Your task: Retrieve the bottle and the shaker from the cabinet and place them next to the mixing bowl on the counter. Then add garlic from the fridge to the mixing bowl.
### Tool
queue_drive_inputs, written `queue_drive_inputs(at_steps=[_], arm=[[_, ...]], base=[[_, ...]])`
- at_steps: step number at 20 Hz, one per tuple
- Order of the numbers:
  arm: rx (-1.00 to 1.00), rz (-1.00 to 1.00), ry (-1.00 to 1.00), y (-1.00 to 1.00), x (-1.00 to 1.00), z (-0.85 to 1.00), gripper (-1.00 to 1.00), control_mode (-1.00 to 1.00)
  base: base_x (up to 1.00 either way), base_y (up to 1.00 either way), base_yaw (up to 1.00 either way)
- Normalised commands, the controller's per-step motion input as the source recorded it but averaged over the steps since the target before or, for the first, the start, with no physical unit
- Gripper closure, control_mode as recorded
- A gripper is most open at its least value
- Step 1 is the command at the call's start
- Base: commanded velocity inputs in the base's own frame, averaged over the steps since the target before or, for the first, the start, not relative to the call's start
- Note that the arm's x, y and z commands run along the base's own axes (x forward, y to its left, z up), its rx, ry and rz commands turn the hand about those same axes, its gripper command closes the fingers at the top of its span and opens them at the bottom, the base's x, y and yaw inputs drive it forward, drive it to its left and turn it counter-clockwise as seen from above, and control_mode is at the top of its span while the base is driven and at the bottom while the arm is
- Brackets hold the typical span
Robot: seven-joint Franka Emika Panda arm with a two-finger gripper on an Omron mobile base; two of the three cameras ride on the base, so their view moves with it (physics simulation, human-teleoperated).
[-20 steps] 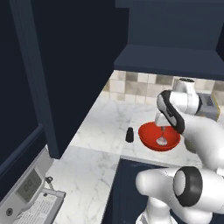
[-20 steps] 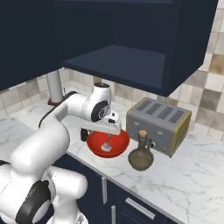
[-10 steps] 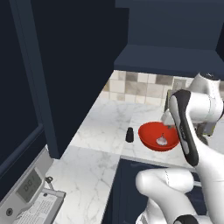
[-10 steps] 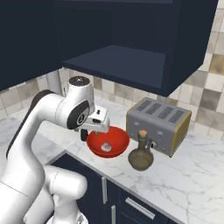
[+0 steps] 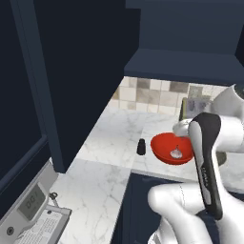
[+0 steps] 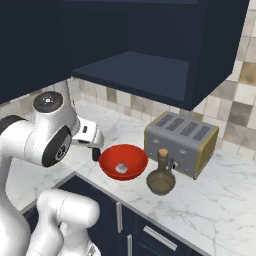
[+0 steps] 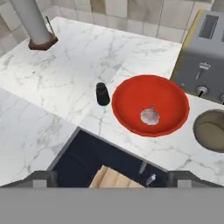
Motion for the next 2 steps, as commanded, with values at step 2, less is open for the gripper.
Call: queue_drive_inputs(at_steps=[2], arm=[[0.00, 0.00, -0.41, 0.58, -0.51, 0.00, -1.00, -1.00]], base=[[0.00, 0.00, 0.00]])
